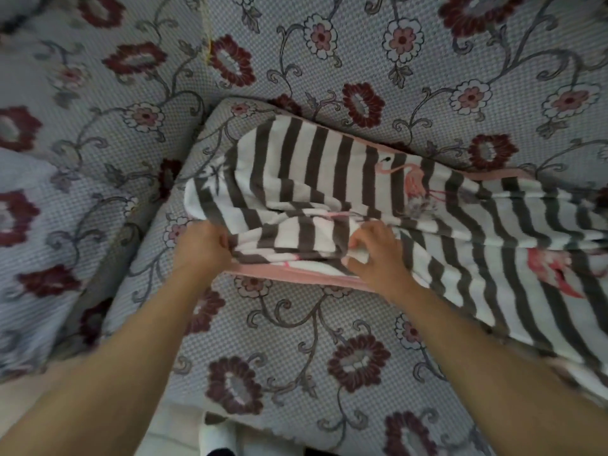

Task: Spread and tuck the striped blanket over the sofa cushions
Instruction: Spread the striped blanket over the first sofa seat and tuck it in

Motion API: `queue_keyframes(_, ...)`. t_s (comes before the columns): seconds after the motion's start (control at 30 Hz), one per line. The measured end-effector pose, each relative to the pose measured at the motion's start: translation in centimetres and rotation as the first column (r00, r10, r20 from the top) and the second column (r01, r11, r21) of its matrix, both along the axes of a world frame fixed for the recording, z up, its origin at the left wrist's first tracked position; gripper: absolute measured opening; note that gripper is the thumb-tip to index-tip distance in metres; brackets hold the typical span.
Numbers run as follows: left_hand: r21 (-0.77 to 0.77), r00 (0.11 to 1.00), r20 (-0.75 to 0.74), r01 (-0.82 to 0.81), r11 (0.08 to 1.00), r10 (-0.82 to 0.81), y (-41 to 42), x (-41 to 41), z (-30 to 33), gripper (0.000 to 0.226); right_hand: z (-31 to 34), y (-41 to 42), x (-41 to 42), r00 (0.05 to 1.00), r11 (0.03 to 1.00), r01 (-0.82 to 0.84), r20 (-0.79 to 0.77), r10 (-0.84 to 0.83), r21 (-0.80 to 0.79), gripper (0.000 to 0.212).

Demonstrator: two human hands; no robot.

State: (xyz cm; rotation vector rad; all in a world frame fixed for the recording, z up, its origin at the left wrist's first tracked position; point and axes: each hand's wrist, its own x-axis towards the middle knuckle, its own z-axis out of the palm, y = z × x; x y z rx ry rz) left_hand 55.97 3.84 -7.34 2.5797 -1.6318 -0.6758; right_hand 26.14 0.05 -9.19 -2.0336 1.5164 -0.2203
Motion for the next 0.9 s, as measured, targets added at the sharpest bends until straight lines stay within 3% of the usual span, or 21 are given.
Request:
queue_keyframes(0.1, 0.254, 0.976, 0.201, 0.028, 0.967, -0.081, 2.2, 6.5, -0.4, 0.014, -0.8, 5.1, 2.7, 0.944, 0.969, -0.231, -0.223, 0.245, 0.085, 0.036)
queue_keyframes(0.17, 0.372, 0.972, 0.193, 0.055, 0.927, -0.135, 3.7, 9.4, -1.5, 0.016, -2.0, 7.8, 4.8, 0.891, 0.959, -0.275, -0.356, 0.283, 0.075, 0.042)
queue_keyframes(0.23, 0.301, 0.964, 0.142, 0.175, 0.937, -0.226, 4.8, 9.8, -2.7, 0.021, -3.3, 9.7, 6.5, 0.854, 0.974, -0.207, -0.471, 0.223, 0.086, 0.053)
queue_keyframes(0.33, 0.044, 0.93, 0.033, 0.364, 0.93, -0.365, 6.2, 6.2, -4.7, 0.033, -5.3, 11.4, 7.9, 0.792, 0.993, -0.089, -0.6, 0.116, 0.075, 0.067)
queue_keyframes(0.43, -0.009, 0.829, -0.123, 0.549, 0.836, -0.546, 7.2, 1.1, -6.4, 0.026, -6.8, 11.4, 8.2, 0.798, 0.997, -0.038, -0.602, -0.011, -0.069, 0.046)
queue_keyframes(0.5, 0.057, 0.747, -0.197, 0.655, 0.753, -0.635, 7.7, -2.0, -7.4, 0.032, -7.3, 10.3, 7.9, 0.824, 0.999, -0.017, -0.567, -0.014, -0.049, 0.023)
queue_keyframes(0.57, 0.085, 0.742, -0.169, 0.667, 0.74, -0.649, 7.9, -4.3, -8.1, 0.046, -7.3, 9.0, 7.4, 0.922, 0.991, 0.123, -0.376, -0.093, 0.056, 0.007)
queue_keyframes(0.6, 0.103, 0.75, -0.132, 0.661, 0.744, -0.648, 8.0, -5.0, -9.0, 0.057, -6.9, 8.5, 7.1, 0.958, 0.97, 0.203, -0.231, -0.168, 0.135, 0.009)
queue_keyframes(0.67, 0.098, 0.77, 0.006, 0.635, 0.766, -0.638, 8.0, -6.3, -9.8, 0.071, -6.1, 7.8, 6.2, 0.942, 0.915, 0.304, 0.056, -0.33, 0.267, 0.019)
queue_keyframes(0.73, 0.063, 0.768, 0.13, 0.625, 0.778, -0.627, 7.0, -6.7, -10.0, 0.058, -4.8, 7.3, 5.6, 0.916, 0.908, 0.296, 0.181, -0.358, 0.298, 0.022)
queue_keyframes(0.77, 0.088, 0.761, 0.121, 0.631, 0.771, -0.637, 6.1, -6.6, -9.9, 0.049, -4.4, 7.1, 5.2, 0.912, 0.907, 0.288, 0.199, -0.358, 0.308, 0.017)
queue_keyframes(0.83, 0.004, 0.757, -0.073, 0.652, 0.758, -0.65, 4.1, -5.8, -9.3, 0.037, -3.8, 7.0, 4.3, 0.911, 0.908, 0.288, 0.206, -0.358, 0.305, 0.016)
queue_keyframes(0.9, -0.226, 0.731, -0.358, 0.536, 0.813, -0.582, 2.1, -4.7, -6.9, 0.025, -3.2, 7.0, 3.3, 0.922, 0.922, 0.283, 0.189, -0.338, 0.265, 0.026)
